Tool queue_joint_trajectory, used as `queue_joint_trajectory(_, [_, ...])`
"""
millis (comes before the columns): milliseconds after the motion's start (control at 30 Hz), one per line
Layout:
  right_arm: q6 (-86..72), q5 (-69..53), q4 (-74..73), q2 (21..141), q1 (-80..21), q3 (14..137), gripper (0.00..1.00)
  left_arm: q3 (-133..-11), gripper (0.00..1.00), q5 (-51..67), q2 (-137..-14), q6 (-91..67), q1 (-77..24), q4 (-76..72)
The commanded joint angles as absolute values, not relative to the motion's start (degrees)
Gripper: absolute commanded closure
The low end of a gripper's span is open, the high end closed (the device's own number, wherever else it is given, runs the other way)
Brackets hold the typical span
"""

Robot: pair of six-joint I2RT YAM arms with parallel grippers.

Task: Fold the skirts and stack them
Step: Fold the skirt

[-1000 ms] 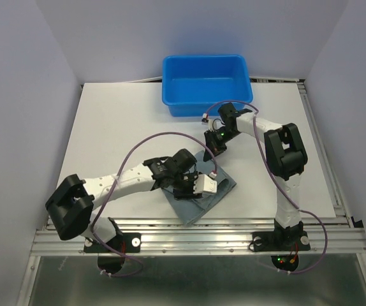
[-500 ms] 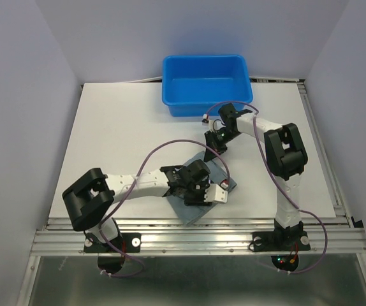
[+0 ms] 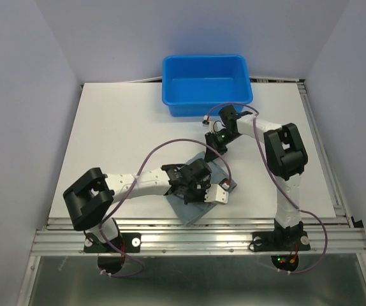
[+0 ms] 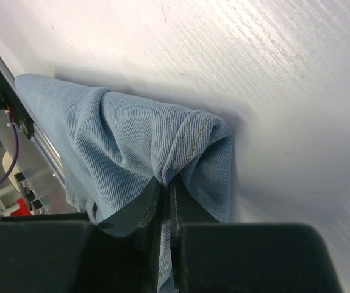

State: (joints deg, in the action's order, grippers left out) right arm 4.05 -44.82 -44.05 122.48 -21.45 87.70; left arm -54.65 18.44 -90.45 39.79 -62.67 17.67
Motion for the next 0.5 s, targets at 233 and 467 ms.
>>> queue_joint_trajectory(233, [2.6,-41.8,-40.6,121.5,-21.8,83.9,0.99,-59.4,1.0,27.2,-83.7,41.9,-65.4,30.9])
queue_joint_trajectory(467, [3.8,-39.9,-40.8,121.9,-21.3,85.0,0.99,-54.7,1.0,29.1,-92.8,44.7,-69.3,28.9])
